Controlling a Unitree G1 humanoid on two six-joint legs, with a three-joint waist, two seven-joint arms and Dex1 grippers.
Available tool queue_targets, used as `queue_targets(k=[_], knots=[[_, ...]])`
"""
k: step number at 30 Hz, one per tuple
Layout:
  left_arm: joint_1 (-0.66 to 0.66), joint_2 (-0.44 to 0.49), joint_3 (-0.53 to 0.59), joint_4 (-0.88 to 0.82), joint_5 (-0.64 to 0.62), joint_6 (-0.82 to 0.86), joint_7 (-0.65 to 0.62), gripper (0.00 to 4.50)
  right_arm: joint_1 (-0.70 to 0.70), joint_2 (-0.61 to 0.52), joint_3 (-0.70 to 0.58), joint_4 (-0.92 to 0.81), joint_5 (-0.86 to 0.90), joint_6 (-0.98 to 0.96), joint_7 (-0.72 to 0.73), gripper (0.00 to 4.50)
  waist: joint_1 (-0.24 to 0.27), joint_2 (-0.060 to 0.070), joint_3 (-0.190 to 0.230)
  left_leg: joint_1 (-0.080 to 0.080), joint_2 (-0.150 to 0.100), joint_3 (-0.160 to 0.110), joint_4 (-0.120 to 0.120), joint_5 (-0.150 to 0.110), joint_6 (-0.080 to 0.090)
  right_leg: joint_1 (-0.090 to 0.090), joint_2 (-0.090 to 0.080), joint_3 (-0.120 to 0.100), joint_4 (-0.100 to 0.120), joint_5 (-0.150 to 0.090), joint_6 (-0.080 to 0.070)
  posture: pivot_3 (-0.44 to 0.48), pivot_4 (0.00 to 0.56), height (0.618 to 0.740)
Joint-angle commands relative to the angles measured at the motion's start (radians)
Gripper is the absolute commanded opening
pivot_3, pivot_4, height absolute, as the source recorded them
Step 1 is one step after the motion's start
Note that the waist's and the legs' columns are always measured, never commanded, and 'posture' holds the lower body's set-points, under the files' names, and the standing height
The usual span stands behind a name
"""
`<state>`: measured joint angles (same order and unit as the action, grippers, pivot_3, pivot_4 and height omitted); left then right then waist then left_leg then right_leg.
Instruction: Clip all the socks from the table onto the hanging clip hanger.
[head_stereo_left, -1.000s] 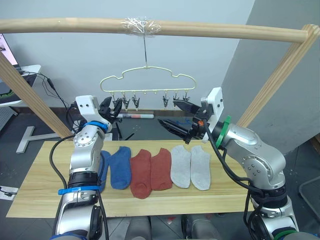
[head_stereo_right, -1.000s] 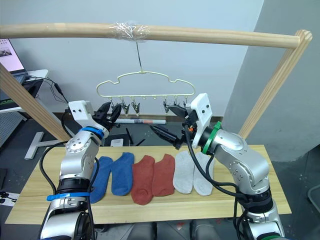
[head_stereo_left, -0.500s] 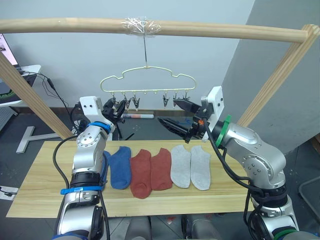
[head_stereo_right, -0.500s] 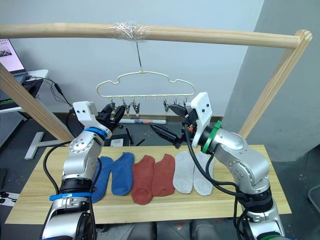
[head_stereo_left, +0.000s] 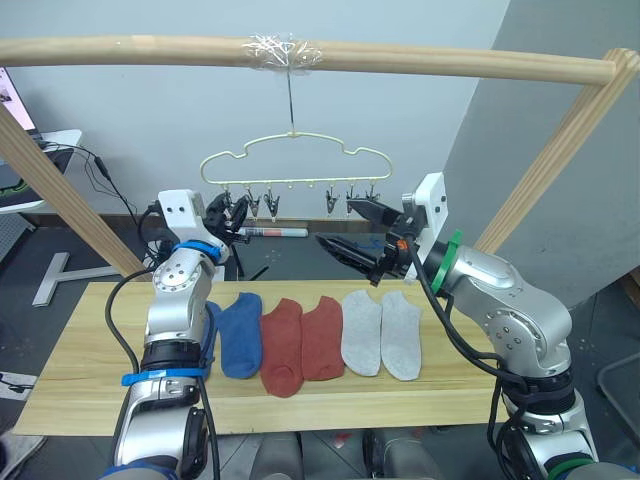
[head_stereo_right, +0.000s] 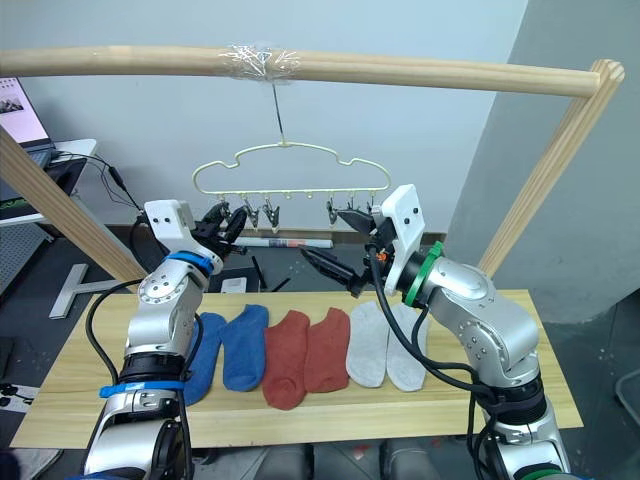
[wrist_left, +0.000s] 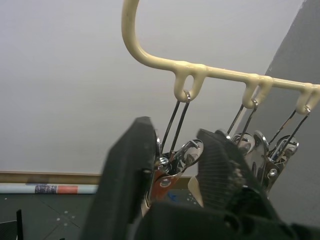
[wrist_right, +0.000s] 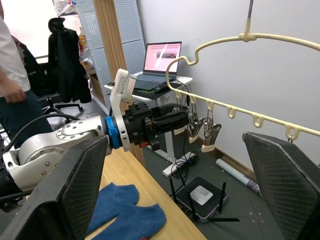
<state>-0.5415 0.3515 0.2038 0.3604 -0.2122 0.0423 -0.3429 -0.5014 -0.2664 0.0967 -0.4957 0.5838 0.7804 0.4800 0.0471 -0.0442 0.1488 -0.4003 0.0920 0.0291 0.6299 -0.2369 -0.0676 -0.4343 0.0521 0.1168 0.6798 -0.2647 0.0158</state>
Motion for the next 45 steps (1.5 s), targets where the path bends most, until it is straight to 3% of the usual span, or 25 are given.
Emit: queue_targets(k=[1, 4, 10, 14, 18, 27, 40, 43, 45], knots=[[-0.023, 0.010, 0.005, -0.018, 0.000, -0.028, -0.007, 0.48, -0.017, -0.003, -0.029, -0.012, 0.022, -0.016, 0.004, 4.50, 0.000, 0.000, 0.000, 0.000, 0.000, 0.000, 0.000, 0.000, 0.000, 0.000, 0.000, 0.000, 0.000, 0.000, 0.000, 0.151, 0.165, 0.740], [-0.023, 0.007, 0.007, -0.022, -0.008, -0.023, -0.010, 0.09, -0.015, 0.000, -0.032, -0.011, 0.023, -0.015, 0.000, 4.50, 0.000, 0.000, 0.000, 0.000, 0.000, 0.000, 0.000, 0.000, 0.000, 0.000, 0.000, 0.000, 0.000, 0.000, 0.000, 0.154, 0.171, 0.740], [-0.023, 0.007, 0.003, -0.032, -0.019, 0.001, -0.021, 0.09, 0.045, -0.010, -0.019, -0.008, -0.029, 0.006, -0.058, 4.50, 0.000, 0.000, 0.000, 0.000, 0.000, 0.000, 0.000, 0.000, 0.000, 0.000, 0.000, 0.000, 0.000, 0.000, 0.000, 0.162, 0.176, 0.740], [-0.014, 0.007, 0.003, -0.050, -0.012, 0.022, -0.008, 0.09, 0.220, -0.056, 0.058, 0.065, -0.227, 0.028, -0.216, 4.50, 0.004, -0.001, 0.000, 0.000, 0.000, 0.000, 0.000, 0.000, 0.000, 0.000, 0.000, 0.000, 0.000, 0.000, 0.000, 0.167, 0.181, 0.740], [0.013, 0.003, -0.002, -0.076, -0.021, 0.040, -0.024, 0.09, 0.357, -0.081, 0.096, 0.254, -0.362, -0.048, -0.277, 4.50, 0.004, 0.001, 0.005, 0.000, -0.001, 0.002, 0.000, 0.000, 0.000, -0.001, -0.002, 0.002, -0.001, -0.001, 0.001, 0.164, 0.183, 0.740], [-0.005, 0.001, -0.007, -0.067, -0.019, 0.055, -0.034, 0.09, 0.239, 0.010, 0.030, 0.606, -0.402, -0.190, -0.255, 4.50, -0.024, 0.002, 0.020, 0.001, -0.002, 0.001, 0.000, 0.001, 0.001, -0.002, 0.001, 0.004, 0.001, 0.002, 0.004, 0.156, 0.188, 0.740], [0.013, 0.004, 0.001, -0.084, -0.017, 0.062, -0.034, 0.09, 0.204, 0.037, 0.079, 0.770, -0.490, -0.235, -0.198, 4.50, -0.022, 0.003, 0.022, 0.000, -0.002, 0.002, -0.001, 0.000, 0.000, -0.002, -0.001, 0.004, -0.001, 0.002, 0.004, 0.171, 0.189, 0.740], [0.011, 0.007, 0.002, -0.079, -0.015, 0.060, -0.033, 0.09, 0.207, 0.056, 0.068, 0.790, -0.496, -0.254, -0.199, 3.90, -0.022, 0.003, 0.022, 0.000, -0.002, 0.002, 0.000, 0.000, 0.000, -0.002, -0.001, 0.004, 0.000, 0.002, 0.004, 0.171, 0.189, 0.740], [0.014, 0.009, 0.001, -0.079, -0.013, 0.061, -0.034, 0.09, 0.215, 0.052, 0.083, 0.784, -0.508, -0.261, -0.184, 3.25, -0.022, 0.003, 0.022, 0.000, -0.002, 0.002, 0.000, 0.000, 0.000, -0.002, -0.001, 0.004, 0.000, 0.002, 0.004, 0.178, 0.192, 0.740]])
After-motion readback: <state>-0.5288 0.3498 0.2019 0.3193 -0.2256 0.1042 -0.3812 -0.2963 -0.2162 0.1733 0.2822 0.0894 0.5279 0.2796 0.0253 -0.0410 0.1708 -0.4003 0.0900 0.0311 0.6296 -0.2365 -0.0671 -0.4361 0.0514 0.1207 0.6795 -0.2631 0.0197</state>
